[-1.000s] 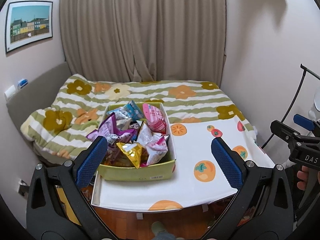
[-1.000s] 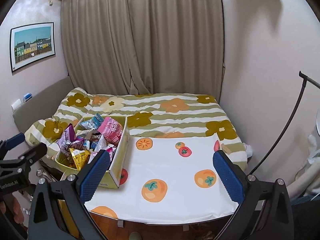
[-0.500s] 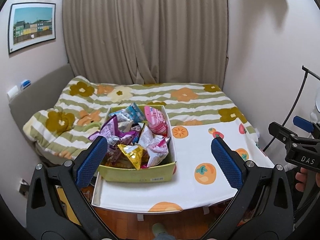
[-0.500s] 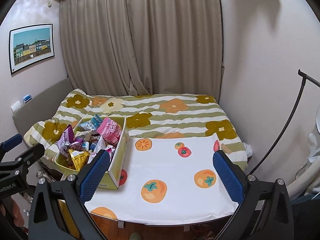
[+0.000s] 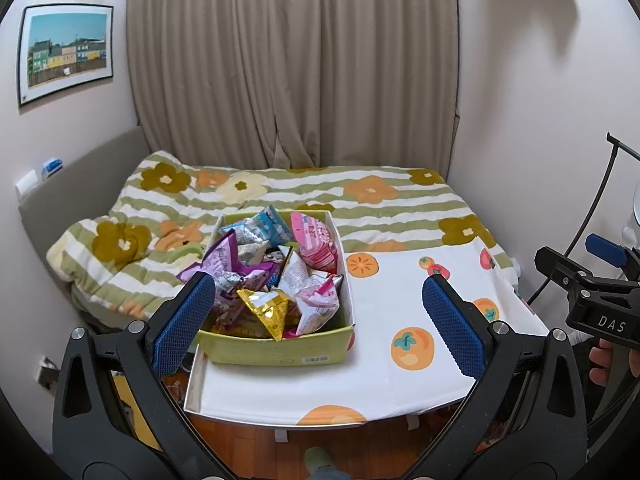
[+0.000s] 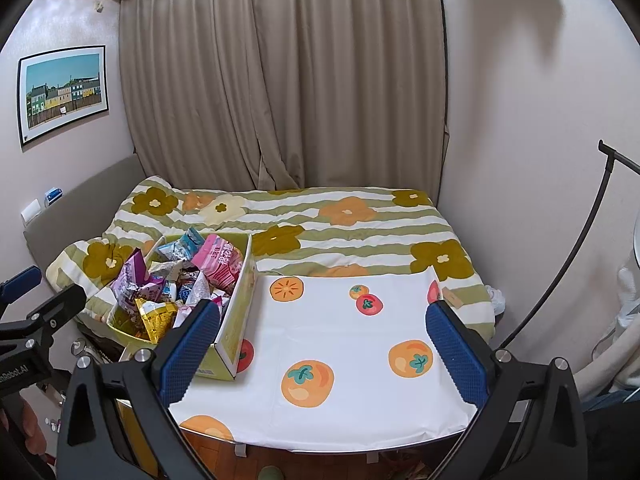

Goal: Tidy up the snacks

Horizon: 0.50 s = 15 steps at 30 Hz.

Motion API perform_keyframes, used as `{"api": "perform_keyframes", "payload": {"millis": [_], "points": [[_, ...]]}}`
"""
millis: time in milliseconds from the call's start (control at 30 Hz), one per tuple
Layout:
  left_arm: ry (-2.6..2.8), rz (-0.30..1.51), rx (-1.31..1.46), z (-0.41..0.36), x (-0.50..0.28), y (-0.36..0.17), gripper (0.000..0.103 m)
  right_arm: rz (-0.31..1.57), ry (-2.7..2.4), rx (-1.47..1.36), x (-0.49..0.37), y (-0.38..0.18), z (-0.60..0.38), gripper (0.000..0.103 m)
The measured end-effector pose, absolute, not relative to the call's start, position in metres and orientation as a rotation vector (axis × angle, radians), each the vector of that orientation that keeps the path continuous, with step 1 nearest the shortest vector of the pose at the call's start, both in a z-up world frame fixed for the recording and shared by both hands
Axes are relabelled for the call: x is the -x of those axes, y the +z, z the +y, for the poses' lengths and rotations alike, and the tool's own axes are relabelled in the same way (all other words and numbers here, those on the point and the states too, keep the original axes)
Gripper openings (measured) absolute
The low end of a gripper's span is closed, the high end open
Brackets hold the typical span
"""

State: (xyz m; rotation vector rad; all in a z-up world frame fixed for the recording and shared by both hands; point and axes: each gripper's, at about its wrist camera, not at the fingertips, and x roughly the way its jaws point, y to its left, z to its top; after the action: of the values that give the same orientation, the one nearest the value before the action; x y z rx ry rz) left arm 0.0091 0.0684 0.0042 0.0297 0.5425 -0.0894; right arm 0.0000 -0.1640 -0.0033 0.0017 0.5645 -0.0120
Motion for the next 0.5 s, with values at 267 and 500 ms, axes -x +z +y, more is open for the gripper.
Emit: {"api": "perform_keyframes", "payload": {"millis": [267,500], "points": [[-0.087,0.54,-0.029,0.0688,-0.0084,0.0046,0.102,0.565,-0.014,-0.001,-0.0004,-0.004,-0.1631,0.103],[-0.079,0.539,-0.032,0.0699,-0.0091,0.0046,0.102,0.566,-0.013,-0.001,-0.0008,-0.0038,-0.1634,0.103]]}}
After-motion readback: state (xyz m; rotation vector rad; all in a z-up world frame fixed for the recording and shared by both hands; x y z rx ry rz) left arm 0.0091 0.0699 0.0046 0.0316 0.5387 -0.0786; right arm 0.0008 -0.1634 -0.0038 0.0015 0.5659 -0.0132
